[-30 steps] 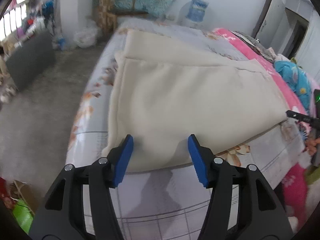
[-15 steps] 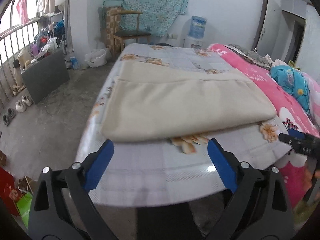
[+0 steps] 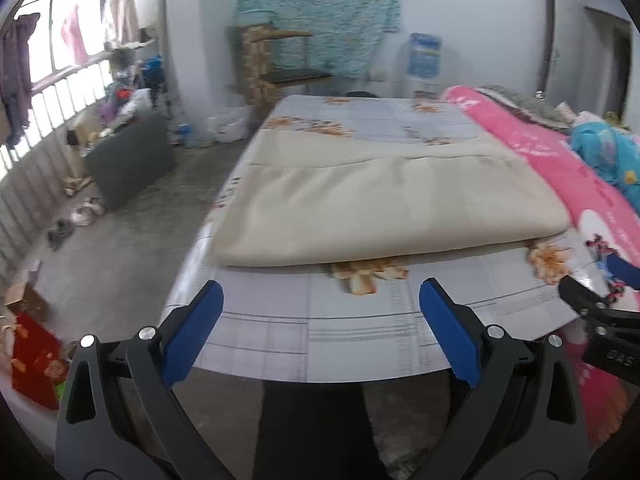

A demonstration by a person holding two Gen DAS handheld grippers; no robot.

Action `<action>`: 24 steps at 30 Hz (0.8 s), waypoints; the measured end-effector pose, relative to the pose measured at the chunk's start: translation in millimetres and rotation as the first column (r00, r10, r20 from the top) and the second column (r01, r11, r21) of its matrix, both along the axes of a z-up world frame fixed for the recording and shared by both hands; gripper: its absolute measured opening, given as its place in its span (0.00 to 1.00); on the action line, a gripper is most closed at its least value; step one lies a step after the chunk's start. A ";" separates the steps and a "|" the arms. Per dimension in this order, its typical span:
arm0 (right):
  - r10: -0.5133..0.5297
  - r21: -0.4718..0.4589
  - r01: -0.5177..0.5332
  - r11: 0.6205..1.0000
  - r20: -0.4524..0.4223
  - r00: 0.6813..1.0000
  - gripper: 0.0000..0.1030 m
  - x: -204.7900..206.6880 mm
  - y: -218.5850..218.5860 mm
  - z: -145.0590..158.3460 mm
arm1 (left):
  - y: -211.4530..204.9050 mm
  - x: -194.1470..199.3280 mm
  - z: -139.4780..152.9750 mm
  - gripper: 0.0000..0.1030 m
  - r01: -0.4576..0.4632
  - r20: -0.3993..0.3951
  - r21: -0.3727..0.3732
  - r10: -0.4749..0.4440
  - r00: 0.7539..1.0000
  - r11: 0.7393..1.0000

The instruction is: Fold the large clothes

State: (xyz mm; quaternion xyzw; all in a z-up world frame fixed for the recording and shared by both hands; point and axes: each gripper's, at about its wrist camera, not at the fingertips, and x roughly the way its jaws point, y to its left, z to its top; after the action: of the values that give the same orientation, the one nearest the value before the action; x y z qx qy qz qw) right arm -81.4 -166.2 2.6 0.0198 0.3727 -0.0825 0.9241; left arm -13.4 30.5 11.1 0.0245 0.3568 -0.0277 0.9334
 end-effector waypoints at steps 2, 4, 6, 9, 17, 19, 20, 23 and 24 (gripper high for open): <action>-0.003 0.010 0.003 1.000 -0.006 1.000 0.94 1.3 0.7 -0.2 | 0.9 0.3 -1.9 0.92 -0.010 -0.010 -0.005 0.010 1.000 1.000; -0.008 0.022 0.008 1.000 -0.014 1.000 0.94 3.2 -0.3 -1.0 | 0.8 0.2 -2.5 0.92 -0.035 -0.009 -0.002 0.035 0.999 0.999; -0.015 0.030 0.016 0.999 -0.022 1.000 0.94 5.4 -1.1 -2.5 | -1.0 0.9 -2.6 0.92 -0.063 -0.001 0.022 0.063 0.998 0.998; -0.018 0.027 0.019 0.999 -0.033 0.999 0.94 8.0 -1.0 -4.6 | -5.8 5.4 -3.7 0.92 -0.059 -0.005 0.041 0.060 0.998 0.997; -0.028 0.011 0.029 1.000 -0.054 0.998 0.94 13.9 -5.3 -10.1 | -21.9 15.8 -9.8 0.92 -0.036 -0.048 0.031 0.037 0.998 0.999; -0.029 0.013 0.030 0.999 -0.064 0.998 0.94 16.0 -7.3 -12.6 | -25.4 18.4 -12.6 0.92 -0.029 -0.065 0.031 0.031 0.997 0.999; -0.029 0.013 0.030 0.999 -0.069 0.997 0.94 17.2 -8.3 -13.7 | -27.5 19.6 -13.7 0.92 -0.027 -0.076 0.030 0.029 0.997 0.999; -0.025 0.015 0.026 1.000 -0.081 0.996 0.94 20.6 -10.4 -16.1 | -32.0 21.3 -15.7 0.92 -0.034 -0.090 0.034 0.037 0.995 0.999; -0.025 0.017 0.026 0.999 -0.083 0.996 0.94 21.5 -10.8 -16.4 | -32.5 21.5 -16.0 0.92 -0.037 -0.093 0.035 0.040 0.995 0.999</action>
State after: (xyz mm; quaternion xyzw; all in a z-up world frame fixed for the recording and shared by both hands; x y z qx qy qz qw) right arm -59.9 -176.9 -13.8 0.0297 0.4111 -0.0917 0.9065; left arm 8.1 -2.0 -4.9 0.0318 0.4008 -0.0048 0.9156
